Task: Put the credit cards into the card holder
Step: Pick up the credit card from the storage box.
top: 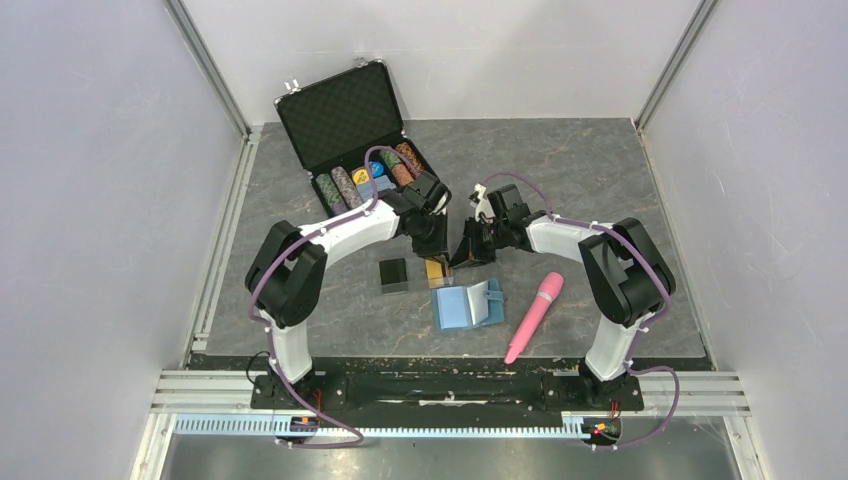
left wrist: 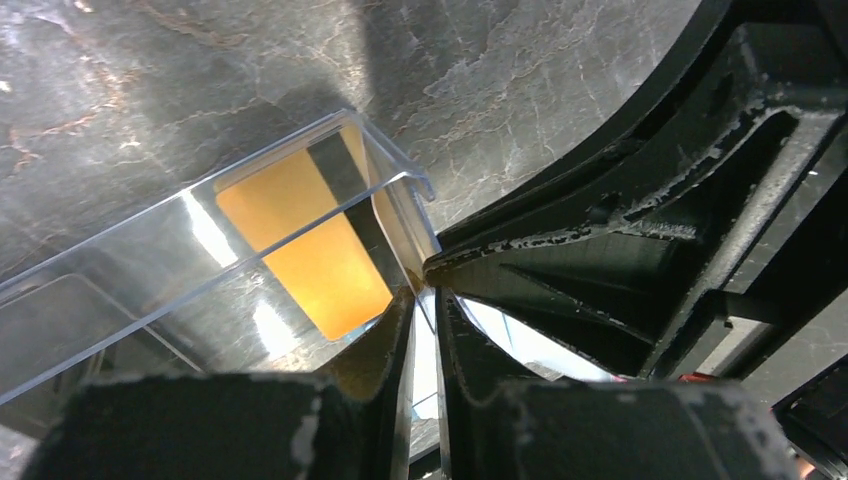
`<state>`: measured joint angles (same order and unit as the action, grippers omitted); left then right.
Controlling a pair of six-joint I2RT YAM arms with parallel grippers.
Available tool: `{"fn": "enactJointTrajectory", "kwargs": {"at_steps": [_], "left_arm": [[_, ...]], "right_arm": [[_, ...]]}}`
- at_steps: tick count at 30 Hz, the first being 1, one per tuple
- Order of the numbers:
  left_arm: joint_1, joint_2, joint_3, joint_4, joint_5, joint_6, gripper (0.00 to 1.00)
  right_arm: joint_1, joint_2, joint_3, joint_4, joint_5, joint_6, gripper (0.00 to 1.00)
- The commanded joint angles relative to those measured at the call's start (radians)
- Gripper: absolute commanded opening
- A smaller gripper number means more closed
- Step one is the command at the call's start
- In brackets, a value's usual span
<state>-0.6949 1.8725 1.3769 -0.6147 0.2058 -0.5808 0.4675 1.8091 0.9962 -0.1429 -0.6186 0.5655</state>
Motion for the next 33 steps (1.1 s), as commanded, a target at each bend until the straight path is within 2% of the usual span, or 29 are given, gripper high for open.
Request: {"fn": "enactJointTrajectory", "kwargs": {"at_steps": [1,6,9,12,13,14,18,21,25,28,33], "left_arm": [[-0.006,0.012,-0.032,0.088,0.042,-0.053,0.18],[0.0,0.018,-0.046,0.089,0.033,-0.066,0.15],[0.003,0.01,-0.048,0.077,0.02,-0.065,0.03],[0.004,-0.012,-0.045,0.075,0.006,-0.061,0.02],[0.005,-0.021,-0.044,0.071,0.001,-0.06,0.02],[0.005,-0.033,-0.039,0.064,-0.006,-0.056,0.02],[0.004,-0.098,-0.021,0.029,-0.053,-0.023,0.02],[0.005,-0.174,-0.029,0.01,-0.102,0.001,0.02],[0.005,-0.291,-0.064,0.004,-0.153,0.017,0.02],[0.006,-0.381,-0.103,0.039,-0.162,0.013,0.02],[0.023,-0.506,-0.211,0.208,0.028,-0.019,0.02]], "right_arm": [[0.006,-0.025,-0.007,0.022,-0.049,-0.005,0.0],[0.004,-0.028,-0.008,0.021,-0.047,-0.004,0.0],[0.003,-0.03,-0.007,0.021,-0.046,-0.006,0.0],[0.002,-0.036,-0.004,0.022,-0.044,-0.007,0.03],[0.0,-0.039,-0.002,0.022,-0.044,-0.008,0.06],[0.001,-0.045,0.001,0.021,-0.04,-0.011,0.14],[-0.008,-0.085,0.028,0.0,-0.006,-0.032,0.48],[-0.023,-0.118,0.059,-0.041,0.018,-0.064,0.66],[-0.056,-0.188,0.068,-0.06,0.014,-0.099,0.79],[-0.091,-0.24,0.071,-0.073,-0.025,-0.141,0.85],[-0.149,-0.322,0.053,-0.045,-0.186,-0.194,0.88]]}}
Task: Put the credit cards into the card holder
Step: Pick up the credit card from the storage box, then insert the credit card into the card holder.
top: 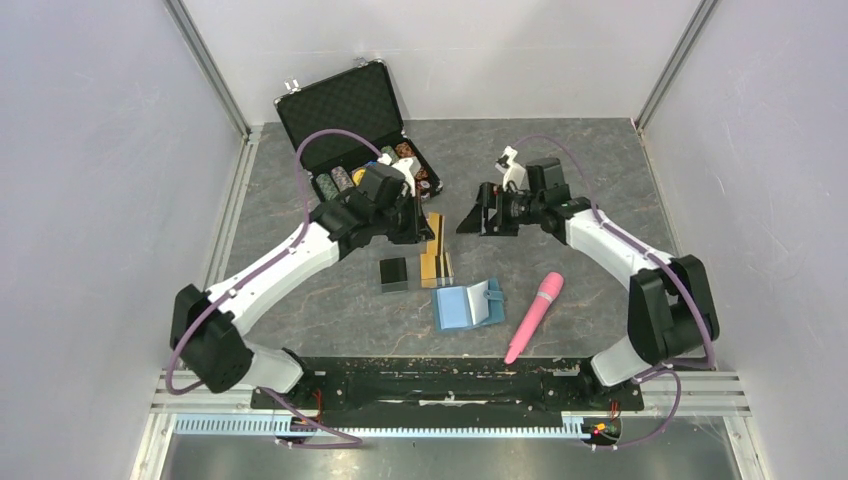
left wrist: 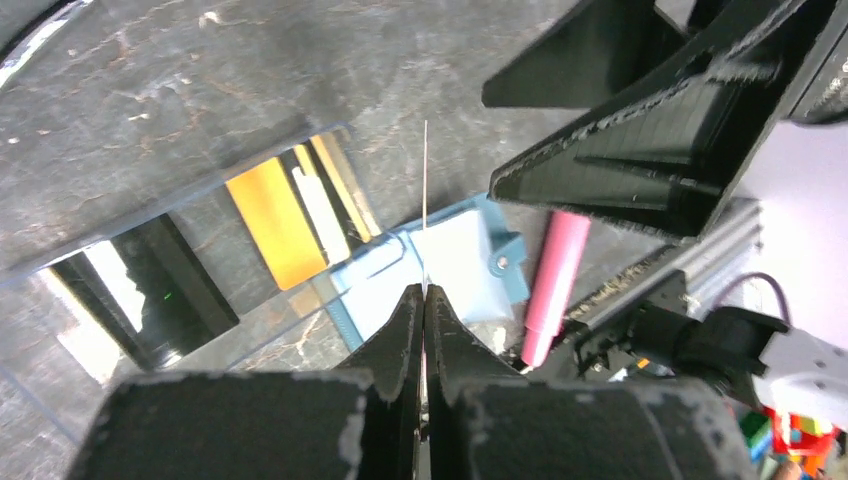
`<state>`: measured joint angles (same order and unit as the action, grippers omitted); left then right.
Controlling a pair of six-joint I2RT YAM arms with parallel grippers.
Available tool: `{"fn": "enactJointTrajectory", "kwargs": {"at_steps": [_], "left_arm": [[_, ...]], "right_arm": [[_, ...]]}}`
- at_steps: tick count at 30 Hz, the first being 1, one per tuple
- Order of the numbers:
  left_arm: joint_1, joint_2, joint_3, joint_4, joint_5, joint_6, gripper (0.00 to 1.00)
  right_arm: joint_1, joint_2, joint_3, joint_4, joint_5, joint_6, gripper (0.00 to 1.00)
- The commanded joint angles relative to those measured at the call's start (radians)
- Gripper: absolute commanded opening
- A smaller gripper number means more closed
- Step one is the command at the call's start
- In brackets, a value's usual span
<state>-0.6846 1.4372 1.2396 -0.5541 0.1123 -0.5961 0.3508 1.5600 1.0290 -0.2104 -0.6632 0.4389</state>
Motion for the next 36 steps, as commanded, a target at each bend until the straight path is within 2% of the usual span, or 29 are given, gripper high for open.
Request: {"fn": "enactJointTrajectory", "kwargs": {"at_steps": [1,6,8,10,16,18,22,24,25,26,28,30,32,35,36], "left_arm": [[0.015,-0.09,-0.101,0.199,0.172,-0.022,0.02],[0.03,-0.196,-0.265,0.533,0.383,-0.175,0.02],[0.037,-0.228,-0.333,0.684,0.416,-0.255,0.02],[0.046,-0.245,-0.371,0.769,0.438,-0.308,0.02],[0.057,-0.256,-0.39,0.804,0.441,-0.338,0.02],[0.062,-0.253,-0.39,0.808,0.446,-0.34,0.02],[0.063,-0.237,-0.39,0.825,0.462,-0.35,0.02],[0.065,-0.229,-0.39,0.829,0.47,-0.352,0.04],[0.066,-0.226,-0.39,0.829,0.472,-0.352,0.07],[0.068,-0.223,-0.39,0.827,0.472,-0.352,0.12],[0.071,-0.221,-0.393,0.825,0.47,-0.352,0.27],[0.077,-0.221,-0.396,0.803,0.458,-0.347,0.36],[0.085,-0.222,-0.403,0.781,0.454,-0.342,0.41],[0.094,-0.222,-0.411,0.714,0.453,-0.312,0.43],[0.094,-0.22,-0.41,0.68,0.451,-0.297,0.43]], "right_arm": [[-0.041,-0.087,0.014,0.034,-0.175,-0.066,0.88],[-0.055,-0.139,-0.056,0.226,-0.37,0.037,0.78],[-0.055,-0.16,-0.1,0.368,-0.418,0.153,0.72],[-0.056,-0.175,-0.146,0.513,-0.452,0.266,0.66],[-0.054,-0.197,-0.232,0.723,-0.481,0.431,0.51],[-0.052,-0.203,-0.264,0.848,-0.487,0.516,0.46],[-0.047,-0.19,-0.317,1.134,-0.49,0.738,0.29],[-0.043,-0.169,-0.333,1.3,-0.488,0.859,0.13],[-0.04,-0.154,-0.338,1.388,-0.49,0.923,0.04],[-0.037,-0.137,-0.341,1.469,-0.493,0.983,0.0],[-0.032,-0.108,-0.341,1.57,-0.506,1.06,0.0],[-0.033,-0.094,-0.344,1.588,-0.513,1.077,0.0],[-0.034,-0.092,-0.345,1.547,-0.514,1.047,0.0],[-0.039,-0.12,-0.333,1.264,-0.497,0.851,0.0],[-0.041,-0.136,-0.313,1.087,-0.481,0.72,0.0]]}}
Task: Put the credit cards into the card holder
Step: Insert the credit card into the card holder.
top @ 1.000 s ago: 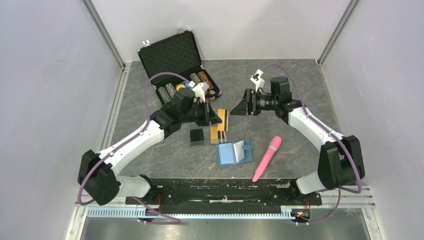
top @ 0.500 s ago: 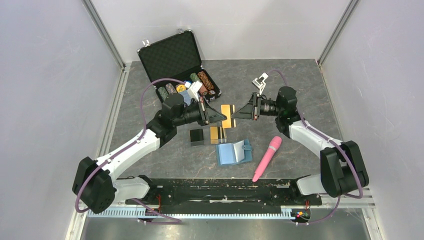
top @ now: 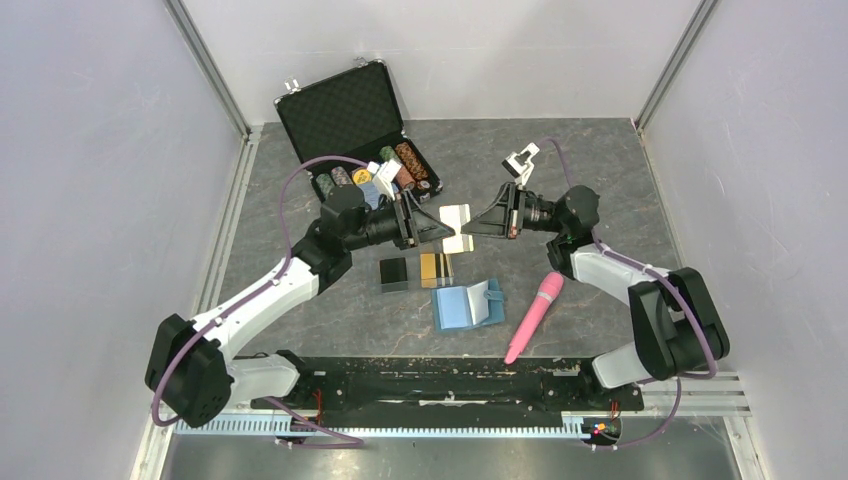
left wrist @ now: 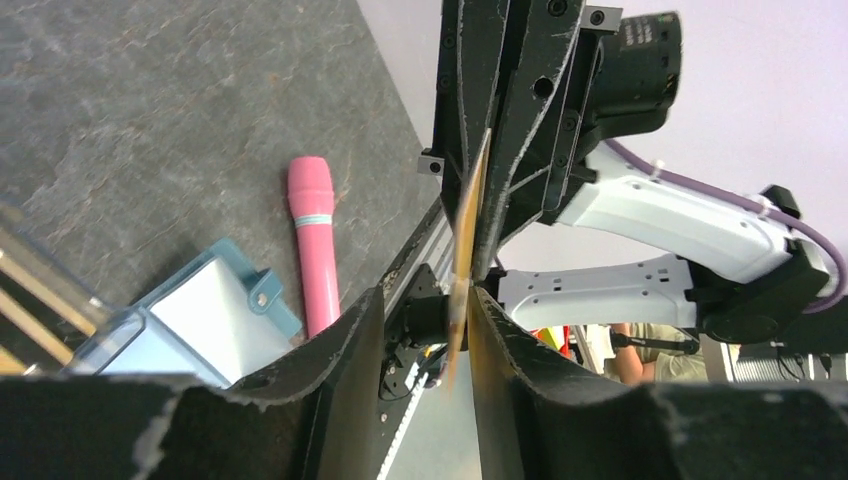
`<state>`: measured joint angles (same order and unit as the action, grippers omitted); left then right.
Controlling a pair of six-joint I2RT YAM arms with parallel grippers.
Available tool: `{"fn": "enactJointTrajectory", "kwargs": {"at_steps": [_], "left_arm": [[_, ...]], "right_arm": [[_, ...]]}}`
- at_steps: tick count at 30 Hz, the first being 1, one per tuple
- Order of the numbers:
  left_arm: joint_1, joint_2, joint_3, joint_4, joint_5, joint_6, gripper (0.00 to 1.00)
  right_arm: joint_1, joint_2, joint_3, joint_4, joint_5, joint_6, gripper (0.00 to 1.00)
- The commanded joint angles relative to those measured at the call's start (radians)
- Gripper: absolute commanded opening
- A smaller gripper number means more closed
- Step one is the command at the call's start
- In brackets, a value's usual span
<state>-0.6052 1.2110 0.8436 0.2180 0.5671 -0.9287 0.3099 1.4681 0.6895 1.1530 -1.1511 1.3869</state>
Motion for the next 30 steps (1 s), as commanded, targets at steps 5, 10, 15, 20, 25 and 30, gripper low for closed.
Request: {"fn": "enactJointTrajectory", "kwargs": {"at_steps": [5,10,15,20,25,30], "left_arm": [[0.014,0.016,-0.009,-0.325,-0.051,0.138,0.42],[0.006,0.033,-0.058,-0.44,-0.092,0.169,0.36],[-0.029,0.081,-0.061,-0.581,-0.17,0.247,0.3],[-0.059,0.179,-0.031,-0.658,-0.211,0.301,0.25],[-0.063,0.286,0.028,-0.706,-0.249,0.343,0.19],[-0.064,0.35,0.071,-0.709,-0.297,0.355,0.15]], "right_arm": [[-0.003,-0.04,0.245,-1.202,0.18,-0.879,0.0],[-0.014,-0.022,0.293,-1.429,0.323,-1.019,0.0],[-0.014,-0.003,0.335,-1.572,0.428,-1.112,0.0],[-0.015,-0.001,0.322,-1.588,0.432,-1.124,0.0],[-0.017,-0.005,0.317,-1.587,0.433,-1.123,0.0],[-0.02,-0.007,0.303,-1.587,0.432,-1.125,0.0]]}}
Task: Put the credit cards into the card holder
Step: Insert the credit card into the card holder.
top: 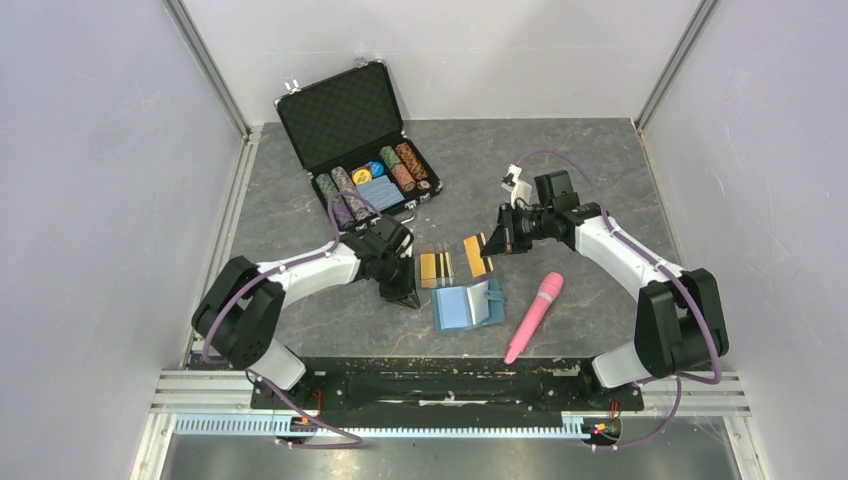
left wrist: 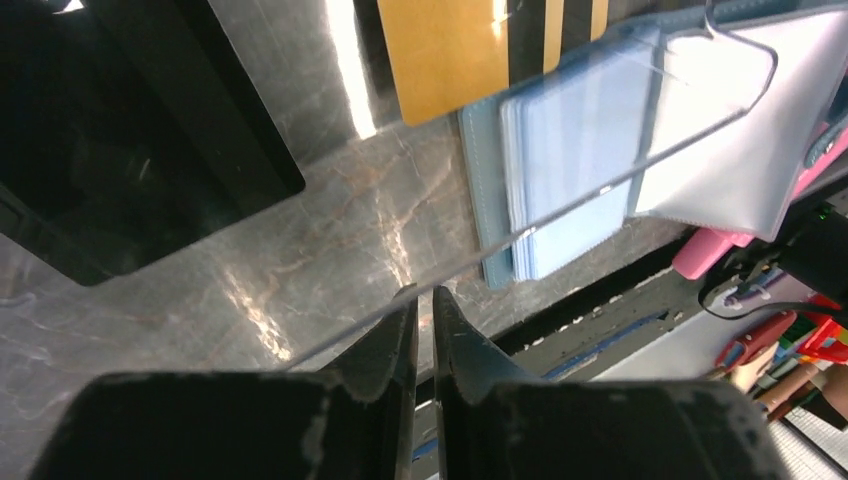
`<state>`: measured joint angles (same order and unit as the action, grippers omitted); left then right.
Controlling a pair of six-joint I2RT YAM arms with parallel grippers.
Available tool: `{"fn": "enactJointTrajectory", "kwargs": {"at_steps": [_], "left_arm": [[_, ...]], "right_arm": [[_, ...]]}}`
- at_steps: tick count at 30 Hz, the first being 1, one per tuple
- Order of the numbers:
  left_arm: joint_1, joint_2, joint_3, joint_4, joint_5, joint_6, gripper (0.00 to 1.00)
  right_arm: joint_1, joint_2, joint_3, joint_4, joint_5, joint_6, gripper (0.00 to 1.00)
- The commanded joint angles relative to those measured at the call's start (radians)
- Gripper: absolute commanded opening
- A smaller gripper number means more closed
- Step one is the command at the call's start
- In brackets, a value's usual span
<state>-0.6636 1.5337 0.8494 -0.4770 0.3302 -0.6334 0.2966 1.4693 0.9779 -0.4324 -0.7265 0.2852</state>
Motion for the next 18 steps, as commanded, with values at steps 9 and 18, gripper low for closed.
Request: {"fn": "enactJointTrajectory", "kwargs": {"at_steps": [9,18], "left_arm": [[-0.005,0.151,0.198,-0.005,-0.147,0.049,0.06],[-0.006,0.322,0.402,-0.017,-0.182,0.042,0.04]], "right_arm": [[-0.007,-0.018,-0.03,0.018,-0.008,-0.024,0.0],[-0.007,-0.039,-0.085,0.035,-0.024,-0.026,0.0]]}}
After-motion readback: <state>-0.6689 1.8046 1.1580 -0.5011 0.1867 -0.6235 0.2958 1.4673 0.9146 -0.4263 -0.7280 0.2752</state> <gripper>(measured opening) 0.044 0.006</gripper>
